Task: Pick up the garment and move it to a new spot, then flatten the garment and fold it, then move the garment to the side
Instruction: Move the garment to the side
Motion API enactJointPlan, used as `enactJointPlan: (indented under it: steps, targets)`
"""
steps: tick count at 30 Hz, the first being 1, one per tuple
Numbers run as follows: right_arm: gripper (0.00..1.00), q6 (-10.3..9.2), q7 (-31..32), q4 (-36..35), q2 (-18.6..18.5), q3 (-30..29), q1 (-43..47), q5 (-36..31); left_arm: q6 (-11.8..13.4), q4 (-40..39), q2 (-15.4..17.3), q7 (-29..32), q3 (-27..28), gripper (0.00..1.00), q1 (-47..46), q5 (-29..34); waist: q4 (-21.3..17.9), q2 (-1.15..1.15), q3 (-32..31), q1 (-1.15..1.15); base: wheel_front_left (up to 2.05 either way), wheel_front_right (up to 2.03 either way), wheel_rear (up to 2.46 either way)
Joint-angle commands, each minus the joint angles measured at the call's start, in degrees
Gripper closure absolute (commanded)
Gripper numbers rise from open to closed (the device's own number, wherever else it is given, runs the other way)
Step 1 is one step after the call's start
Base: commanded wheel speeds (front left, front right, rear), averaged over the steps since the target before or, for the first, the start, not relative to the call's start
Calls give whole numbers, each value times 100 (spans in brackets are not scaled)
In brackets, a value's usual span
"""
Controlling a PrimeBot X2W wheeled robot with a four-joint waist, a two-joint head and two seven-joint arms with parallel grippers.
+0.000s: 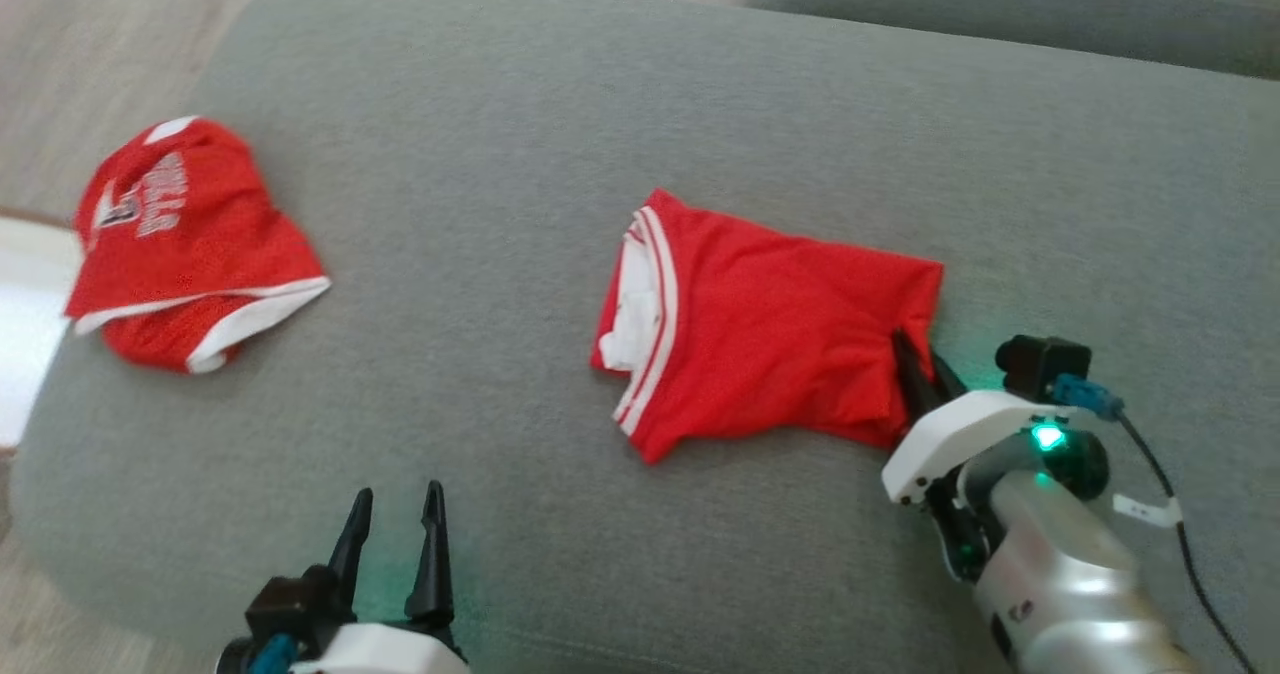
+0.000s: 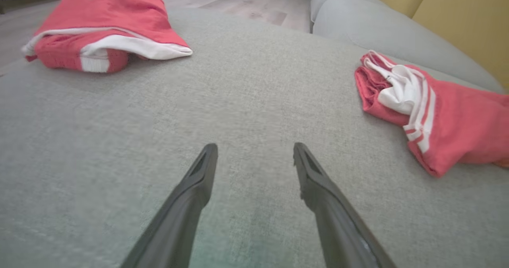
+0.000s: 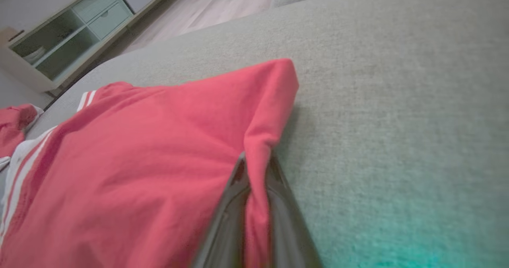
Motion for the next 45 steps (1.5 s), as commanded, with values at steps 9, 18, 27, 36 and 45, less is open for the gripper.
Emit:
enactJointPlan:
  steps: [9, 18, 27, 36, 45]
  targets:
    - [100, 20, -69, -182, 75, -256, 299, -104, -125, -185, 15, -55, 57, 0, -276, -158, -1974, 0, -357, 0, 0, 0, 0]
    - [100, 20, -70, -794, 70, -763, 486, -598, -126, -233, 15, -55, -41, 0, -565, -138, -3396, 0, -93, 0, 0, 0, 0]
    - [100, 20, -70, -1121, -6, -1067, 301, -1004, -172, -182, 15, -55, 9, 0, -752, -1, -3855, 0, 294, 0, 0, 0, 0]
    - [100, 20, -71, -631, -886, -1649, -1118, -1715, -286, -90, 15, -55, 119, 0, -965, 315, -3492, 0, 753, 0, 0, 0, 0]
    - [100, 20, -62, 236, -1766, -2607, -2030, -2763, -361, -87, 15, -55, 272, 0, -1126, 513, -3098, 0, 1052, 0, 0, 0, 0]
